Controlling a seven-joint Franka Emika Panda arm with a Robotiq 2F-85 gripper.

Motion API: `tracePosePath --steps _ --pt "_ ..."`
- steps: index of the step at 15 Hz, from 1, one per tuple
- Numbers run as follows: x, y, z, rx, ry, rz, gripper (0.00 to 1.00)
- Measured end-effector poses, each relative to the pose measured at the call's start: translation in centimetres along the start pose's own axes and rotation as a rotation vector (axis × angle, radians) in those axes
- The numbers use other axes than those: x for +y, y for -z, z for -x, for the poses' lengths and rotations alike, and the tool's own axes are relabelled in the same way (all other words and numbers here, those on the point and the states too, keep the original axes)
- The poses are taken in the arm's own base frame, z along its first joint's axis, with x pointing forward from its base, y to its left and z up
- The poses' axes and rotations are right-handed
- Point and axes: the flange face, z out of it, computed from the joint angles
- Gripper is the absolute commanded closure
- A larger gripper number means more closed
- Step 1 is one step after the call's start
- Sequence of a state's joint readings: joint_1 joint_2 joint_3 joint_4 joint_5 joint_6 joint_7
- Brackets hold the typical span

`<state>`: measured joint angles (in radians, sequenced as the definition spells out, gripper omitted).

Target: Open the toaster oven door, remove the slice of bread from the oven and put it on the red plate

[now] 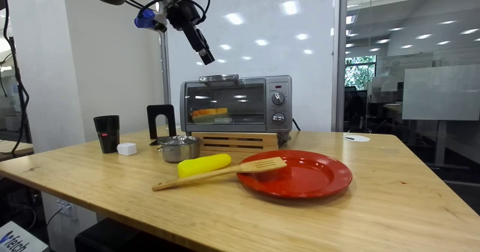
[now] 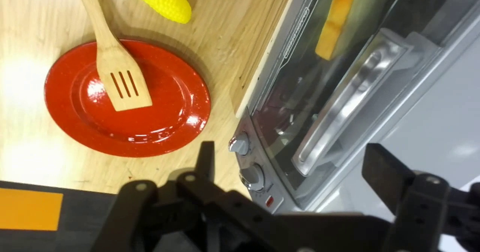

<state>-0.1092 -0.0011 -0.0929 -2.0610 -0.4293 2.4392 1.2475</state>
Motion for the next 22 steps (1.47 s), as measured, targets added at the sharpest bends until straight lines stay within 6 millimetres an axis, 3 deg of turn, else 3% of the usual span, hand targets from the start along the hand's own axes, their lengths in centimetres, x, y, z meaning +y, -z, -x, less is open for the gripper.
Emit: tracePosePath --steps 6,14,22 --pt "-1.8 -2.7 -0.5 -0.004 -0.156 0.036 0.0" --pt "-4.5 -4.5 0.3 -0.01 -0.154 0.058 0.0" --pt "-4.8 -5.6 0.8 -0.038 -0.145 0.108 0.0"
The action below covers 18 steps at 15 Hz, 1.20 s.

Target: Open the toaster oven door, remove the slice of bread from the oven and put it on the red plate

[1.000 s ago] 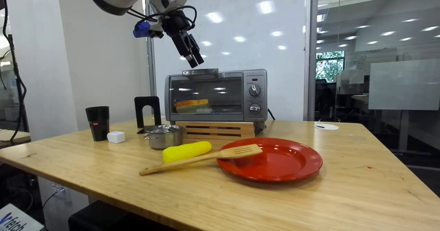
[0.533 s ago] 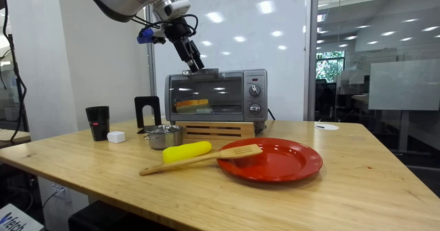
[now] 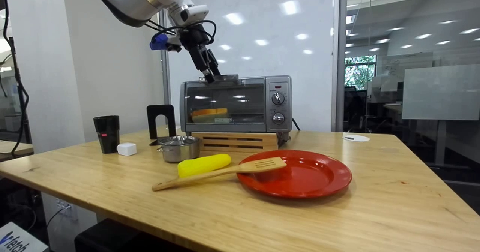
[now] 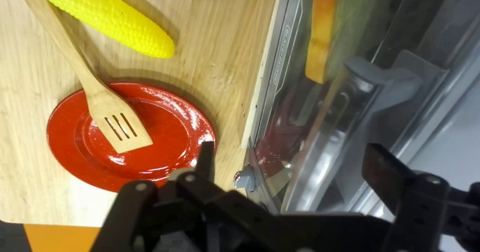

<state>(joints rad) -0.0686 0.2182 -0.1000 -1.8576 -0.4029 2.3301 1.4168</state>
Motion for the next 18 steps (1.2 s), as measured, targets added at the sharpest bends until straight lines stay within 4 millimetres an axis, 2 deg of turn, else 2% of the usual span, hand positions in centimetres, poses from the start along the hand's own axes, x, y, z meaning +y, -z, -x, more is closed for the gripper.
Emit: tracePosePath --steps 7,14,18 --pt "1.1 -1.3 -0.6 -0.009 0.013 0.064 0.0" --pt "1.7 -1.0 -0.8 -0.013 0.062 0.072 0.0" --pt "2.8 -1.1 -0.3 -0.025 0.092 0.086 0.0"
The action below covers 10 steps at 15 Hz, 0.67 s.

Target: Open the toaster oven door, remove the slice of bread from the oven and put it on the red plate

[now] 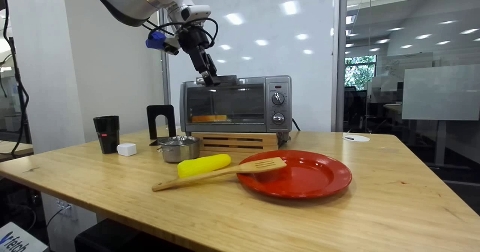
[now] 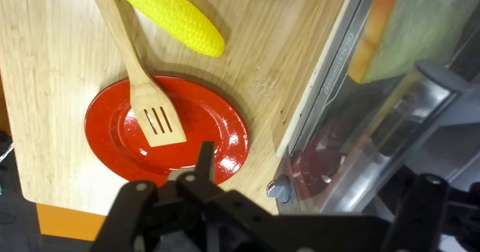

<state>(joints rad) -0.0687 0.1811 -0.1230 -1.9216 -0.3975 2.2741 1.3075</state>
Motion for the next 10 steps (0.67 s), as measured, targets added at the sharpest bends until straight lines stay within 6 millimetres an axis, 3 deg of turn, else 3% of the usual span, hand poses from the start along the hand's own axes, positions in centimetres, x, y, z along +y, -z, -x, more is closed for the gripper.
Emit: tracePosePath --steps 10 --pt "3.1 -1.9 0.7 -0.029 -0.001 0.055 0.0"
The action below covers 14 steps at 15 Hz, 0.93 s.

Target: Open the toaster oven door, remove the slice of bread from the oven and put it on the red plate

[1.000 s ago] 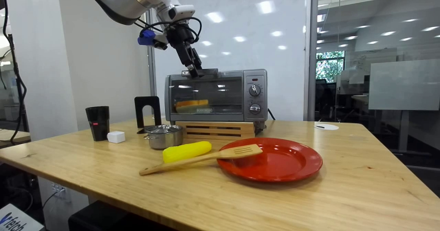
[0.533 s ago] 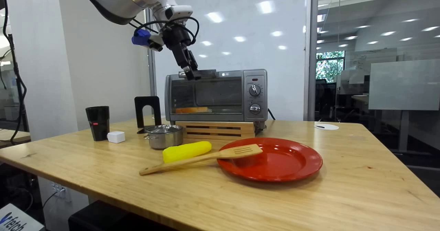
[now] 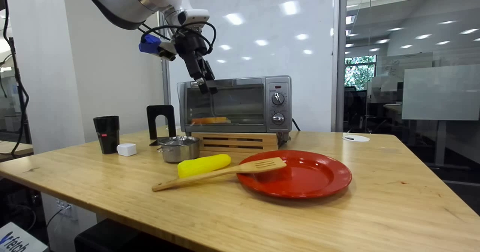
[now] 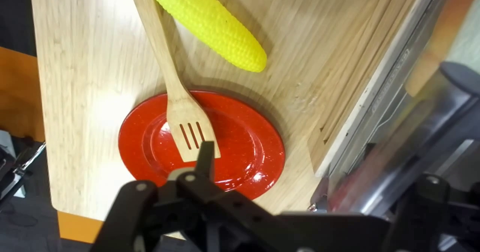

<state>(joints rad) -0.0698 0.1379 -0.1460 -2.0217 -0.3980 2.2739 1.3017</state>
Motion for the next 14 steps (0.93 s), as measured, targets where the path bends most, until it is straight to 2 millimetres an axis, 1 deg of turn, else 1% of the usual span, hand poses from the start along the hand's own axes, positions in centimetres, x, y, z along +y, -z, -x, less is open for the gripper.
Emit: tracePosePath --steps 7,14 --pt "1.7 -0.4 0.8 0.001 0.023 0.016 0.0" --pt "2.6 -0.7 1.3 0.043 0.072 0.008 0.0"
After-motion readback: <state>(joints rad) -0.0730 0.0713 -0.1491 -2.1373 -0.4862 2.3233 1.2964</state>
